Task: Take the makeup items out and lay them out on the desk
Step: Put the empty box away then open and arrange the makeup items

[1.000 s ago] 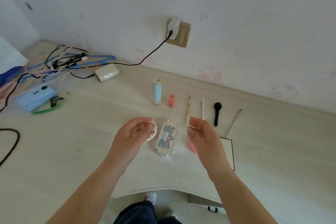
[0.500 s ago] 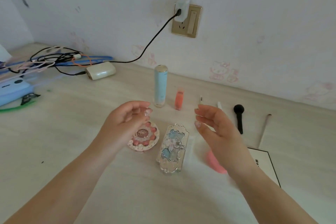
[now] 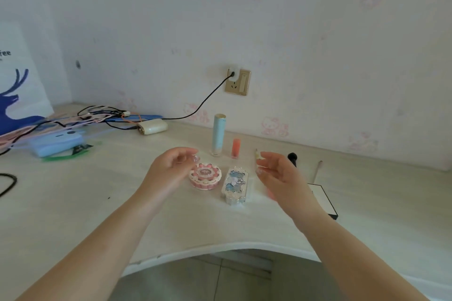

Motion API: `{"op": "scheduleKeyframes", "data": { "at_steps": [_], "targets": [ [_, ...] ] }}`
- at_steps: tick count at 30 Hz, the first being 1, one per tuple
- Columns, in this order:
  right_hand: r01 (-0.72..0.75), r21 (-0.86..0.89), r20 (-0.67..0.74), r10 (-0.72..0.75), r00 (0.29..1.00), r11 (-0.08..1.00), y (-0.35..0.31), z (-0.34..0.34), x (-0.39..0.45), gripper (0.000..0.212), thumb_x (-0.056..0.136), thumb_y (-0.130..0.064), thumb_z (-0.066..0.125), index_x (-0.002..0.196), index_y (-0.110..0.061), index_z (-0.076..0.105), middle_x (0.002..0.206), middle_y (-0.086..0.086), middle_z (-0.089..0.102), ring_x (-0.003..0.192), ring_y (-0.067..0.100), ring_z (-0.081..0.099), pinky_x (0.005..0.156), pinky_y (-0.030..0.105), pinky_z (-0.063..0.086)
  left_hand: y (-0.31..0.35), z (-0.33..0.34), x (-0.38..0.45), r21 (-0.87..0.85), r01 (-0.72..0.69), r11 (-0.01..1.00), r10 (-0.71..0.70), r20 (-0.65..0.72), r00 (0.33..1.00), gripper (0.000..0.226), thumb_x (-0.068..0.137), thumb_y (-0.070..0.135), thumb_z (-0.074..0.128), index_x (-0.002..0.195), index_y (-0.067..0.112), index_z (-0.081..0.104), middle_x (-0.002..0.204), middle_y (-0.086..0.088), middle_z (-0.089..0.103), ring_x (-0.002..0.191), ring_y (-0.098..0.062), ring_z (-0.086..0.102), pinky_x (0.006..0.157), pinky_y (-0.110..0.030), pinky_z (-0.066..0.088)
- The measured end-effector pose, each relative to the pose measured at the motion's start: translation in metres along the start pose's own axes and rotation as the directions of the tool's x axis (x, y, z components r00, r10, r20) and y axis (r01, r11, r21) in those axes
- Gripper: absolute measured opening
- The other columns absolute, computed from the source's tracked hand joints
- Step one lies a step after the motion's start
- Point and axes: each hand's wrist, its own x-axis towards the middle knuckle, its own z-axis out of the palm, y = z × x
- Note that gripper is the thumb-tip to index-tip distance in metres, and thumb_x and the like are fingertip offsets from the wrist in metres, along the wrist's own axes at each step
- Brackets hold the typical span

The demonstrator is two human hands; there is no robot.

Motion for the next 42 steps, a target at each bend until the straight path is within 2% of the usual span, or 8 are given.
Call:
{"op": "scheduleKeyframes", "data": {
  "at_steps": [4,7,12,19,25,27,33,42],
  "targets": [
    [0.012,-0.058,-0.006,-0.012,1.0,0.998,-0.009,0.01,0.023,0.029,0.086,-0.021,0.064,0.099,-0.045,0.052,0.104,-0.019,0.062,0.097,-0.004,0.06,0.088,0.024,0.047,-0.002,-0.002,0.019,0.055,0.01,0.998,-0.012,0.025,1.0,0.012,0.086,0.024,0.063,0.091,0.033,0.067,0.098,-0.004,0.07,0.087,-0.007,0.067,0.083,-0.029,0.05],
    [0.02,-0.109,0.013,-0.019,1.0,0.994,-0.009,0.017,0.049,0.023,0.085,-0.029,0.064,0.097,-0.045,0.051,0.098,-0.023,0.06,0.086,-0.016,0.058,0.069,0.006,0.044,-0.008,0.002,0.042,0.11,-0.008,0.994,0.005,0.026,1.0,0.013,0.086,0.024,0.063,0.089,0.036,0.065,0.095,0.001,0.069,0.091,-0.011,0.066,0.072,-0.02,0.046],
    [0.003,-0.249,0.04,0.008,0.999,0.968,0.003,0.031,0.125,0.043,0.086,-0.025,0.063,0.126,-0.025,0.049,0.11,-0.012,0.058,0.084,-0.006,0.058,0.061,0.006,0.042,-0.026,0.017,0.106,0.139,-0.024,0.99,0.019,0.036,0.999,0.022,0.082,0.025,0.069,0.102,0.031,0.062,0.099,0.015,0.065,0.092,-0.001,0.061,0.067,-0.01,0.041],
    [0.005,-0.47,0.086,0.039,0.996,0.883,0.015,0.062,0.204,0.07,0.084,-0.037,0.063,0.143,-0.028,0.027,0.133,-0.009,0.052,0.118,0.012,0.052,0.093,0.027,0.042,-0.06,0.05,0.179,0.267,0.001,0.964,-0.04,0.139,0.99,0.069,0.075,0.038,0.074,0.134,0.017,0.043,0.117,0.009,0.05,0.113,-0.012,0.053,0.091,-0.027,0.042],
    [0.015,-0.568,0.1,0.05,0.994,0.823,0.029,0.081,0.223,0.071,0.08,-0.041,0.066,0.139,-0.029,0.029,0.123,-0.003,0.058,0.111,0.02,0.056,0.091,0.037,0.047,-0.086,0.065,0.208,0.296,-0.061,0.953,-0.008,0.229,0.973,0.019,0.076,0.019,0.072,0.087,0.026,0.058,0.075,0.016,0.061,0.069,0.007,0.058,0.055,-0.002,0.037],
    [0.036,-0.605,0.091,0.023,0.996,0.796,0.032,0.086,0.224,0.065,0.08,-0.043,0.066,0.134,-0.028,0.033,0.115,0.0,0.062,0.105,0.022,0.059,0.086,0.037,0.049,-0.092,0.068,0.208,0.287,-0.088,0.954,0.026,0.214,0.977,0.024,0.076,0.016,0.069,0.069,0.031,0.052,0.057,0.016,0.054,0.053,0.013,0.051,0.05,-0.003,0.035],
    [0.056,-0.53,0.086,-0.012,0.996,0.846,0.033,0.091,0.229,0.053,0.077,-0.043,0.069,0.121,-0.026,0.045,0.107,-0.003,0.064,0.1,0.018,0.06,0.086,0.039,0.05,-0.093,0.059,0.207,0.236,-0.111,0.965,0.061,0.21,0.976,0.02,0.077,0.02,0.071,0.087,0.031,0.058,0.078,0.017,0.066,0.071,0.003,0.063,0.053,-0.005,0.041],
    [0.091,-0.208,0.079,-0.076,0.994,0.974,0.001,0.097,0.25,0.039,0.082,-0.033,0.068,0.116,-0.027,0.05,0.093,-0.018,0.059,0.087,0.002,0.058,0.067,0.012,0.039,-0.086,0.014,0.208,0.284,-0.147,0.948,0.073,0.255,0.964,0.023,0.084,0.021,0.067,0.106,0.024,0.06,0.095,0.007,0.069,0.084,-0.003,0.065,0.06,-0.008,0.044]
  ]
}}
